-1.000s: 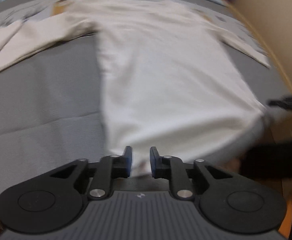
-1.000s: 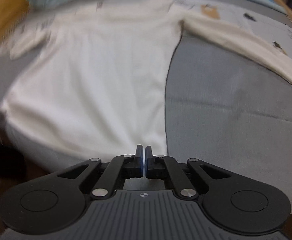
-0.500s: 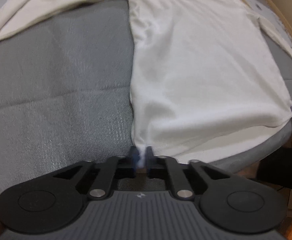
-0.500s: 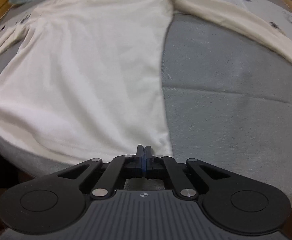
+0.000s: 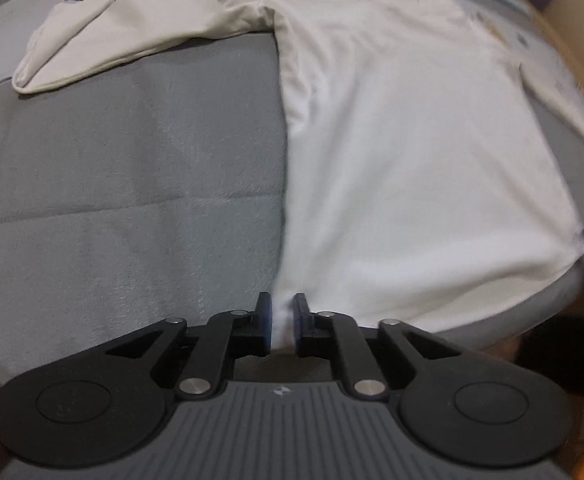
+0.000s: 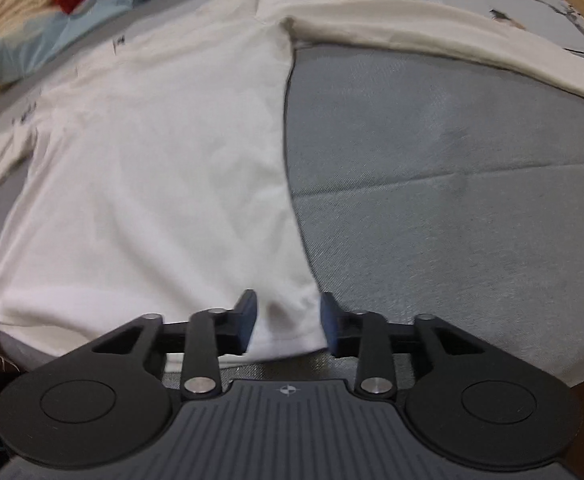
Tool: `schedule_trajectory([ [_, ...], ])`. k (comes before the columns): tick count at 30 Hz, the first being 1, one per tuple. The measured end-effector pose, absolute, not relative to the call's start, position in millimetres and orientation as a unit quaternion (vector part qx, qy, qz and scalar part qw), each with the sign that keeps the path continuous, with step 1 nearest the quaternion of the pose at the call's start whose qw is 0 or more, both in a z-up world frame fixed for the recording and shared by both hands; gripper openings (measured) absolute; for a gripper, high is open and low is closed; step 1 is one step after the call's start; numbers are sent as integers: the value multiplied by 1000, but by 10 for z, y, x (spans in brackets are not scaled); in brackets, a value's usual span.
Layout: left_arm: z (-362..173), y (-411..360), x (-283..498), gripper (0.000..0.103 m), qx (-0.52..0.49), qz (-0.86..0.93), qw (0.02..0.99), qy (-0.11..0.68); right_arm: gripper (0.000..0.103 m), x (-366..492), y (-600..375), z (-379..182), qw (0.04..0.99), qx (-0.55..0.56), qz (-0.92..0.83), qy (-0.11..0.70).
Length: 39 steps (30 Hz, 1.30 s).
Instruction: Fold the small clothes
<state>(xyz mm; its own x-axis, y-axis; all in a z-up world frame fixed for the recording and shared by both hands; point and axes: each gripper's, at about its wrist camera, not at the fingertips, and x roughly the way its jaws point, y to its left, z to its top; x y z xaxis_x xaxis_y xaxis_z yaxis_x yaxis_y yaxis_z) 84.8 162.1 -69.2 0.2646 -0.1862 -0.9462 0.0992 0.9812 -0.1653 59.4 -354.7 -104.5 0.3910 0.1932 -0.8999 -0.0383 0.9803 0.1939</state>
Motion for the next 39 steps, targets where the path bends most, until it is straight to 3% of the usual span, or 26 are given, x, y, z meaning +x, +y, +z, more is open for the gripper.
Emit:
schedule_trajectory([
  [4, -807, 1603, 904, 23, -51, -84, 778, 621, 37, 589, -3487, -1125, 829, 38, 75, 553],
  [5, -844, 1594, 911, 23, -48, -81, 773, 628, 14, 590, -3487, -1131, 828, 39, 81, 553],
  [6, -881, 1576, 916, 22, -45, -80, 768, 633, 0, 591, -3494, -1139, 823, 40, 85, 560],
  [7, -905, 1544, 921, 20, -35, -80, 767, 635, 0, 581, -3502, -1144, 816, 47, 90, 569],
  [8, -906, 1513, 923, 7, -26, -83, 770, 632, 0, 556, -3517, -1123, 817, 43, 89, 569],
  [13, -638, 1492, 863, 6, -33, -116, 801, 586, 0, 514, -3829, -989, 824, 65, 31, 562],
  [19, -771, 1530, 903, 7, -25, -95, 787, 609, 2, 534, -3842, -936, 833, 121, 65, 536],
  [21, -764, 1565, 906, 8, -34, -92, 786, 610, 28, 582, -3797, -959, 831, 131, 66, 537],
  [22, -773, 1563, 916, 8, -34, -92, 786, 611, 37, 605, -3774, -978, 830, 130, 64, 538],
  [23, -775, 1559, 918, 8, -33, -94, 784, 612, 37, 632, -3740, -1010, 829, 124, 59, 542],
  [28, -828, 1558, 928, 9, -25, -87, 776, 625, 37, 660, -3691, -1194, 813, 113, 43, 570],
  [29, -845, 1570, 948, 9, -26, -85, 774, 627, 34, 642, -3682, -1200, 814, 112, 44, 569],
  [31, -847, 1578, 931, 11, -27, -82, 773, 628, 17, 635, -3683, -1187, 818, 100, 42, 565],
  [37, -924, 1532, 969, 12, -19, -85, 771, 630, 6, 598, -3732, -1158, 819, 113, 54, 559],
  [39, -888, 1550, 951, 6, -22, -84, 776, 624, 5, 587, -3713, -1101, 823, 106, 62, 555],
])
